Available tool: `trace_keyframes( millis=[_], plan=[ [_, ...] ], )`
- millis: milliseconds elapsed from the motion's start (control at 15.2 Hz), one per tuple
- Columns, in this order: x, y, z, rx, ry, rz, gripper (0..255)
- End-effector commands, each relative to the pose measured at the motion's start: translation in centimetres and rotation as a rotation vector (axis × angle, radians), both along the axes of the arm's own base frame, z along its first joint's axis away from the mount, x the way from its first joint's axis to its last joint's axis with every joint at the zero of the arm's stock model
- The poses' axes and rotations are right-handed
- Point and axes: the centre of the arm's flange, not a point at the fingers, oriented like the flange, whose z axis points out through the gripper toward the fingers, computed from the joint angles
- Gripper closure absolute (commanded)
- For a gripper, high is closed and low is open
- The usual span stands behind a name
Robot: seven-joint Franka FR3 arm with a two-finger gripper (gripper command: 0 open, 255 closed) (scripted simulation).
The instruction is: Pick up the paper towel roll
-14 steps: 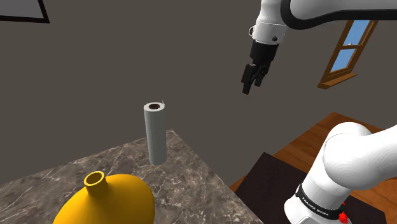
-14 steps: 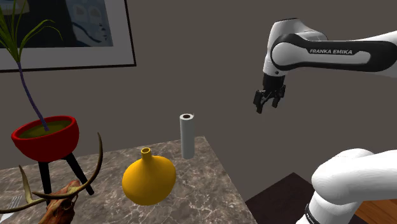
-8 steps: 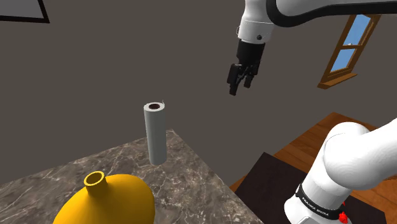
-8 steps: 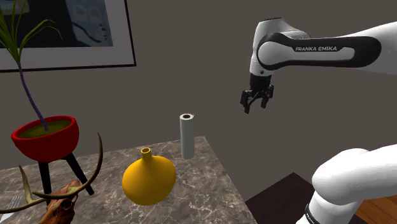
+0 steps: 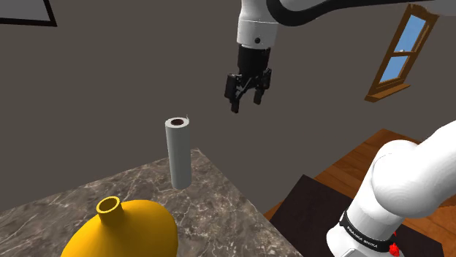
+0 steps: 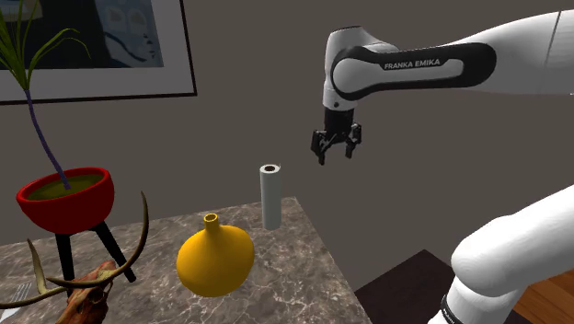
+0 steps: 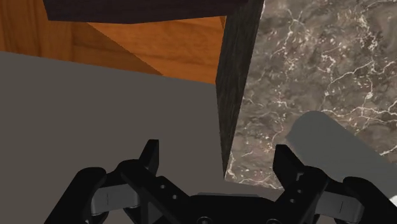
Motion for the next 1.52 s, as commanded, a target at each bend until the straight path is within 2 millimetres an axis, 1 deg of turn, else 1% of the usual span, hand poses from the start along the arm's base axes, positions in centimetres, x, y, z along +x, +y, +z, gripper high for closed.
trace_keyframes(
  millis=[0,792,858,1254,1320,1452],
  plan=[
    [1.7,2.5,-0.1,0.007,0.005,-0.018,0],
    [11.0,15.3,-0.2,0.036,0.031,-0.122,0],
    [11.3,15.6,-0.2,0.037,0.032,-0.125,0],
    [11.3,15.6,-3.3,0.037,0.032,-0.125,0],
    [11.3,15.6,-4.2,0.037,0.032,-0.125,0],
    [11.3,15.6,-4.2,0.037,0.032,-0.125,0]
  ],
)
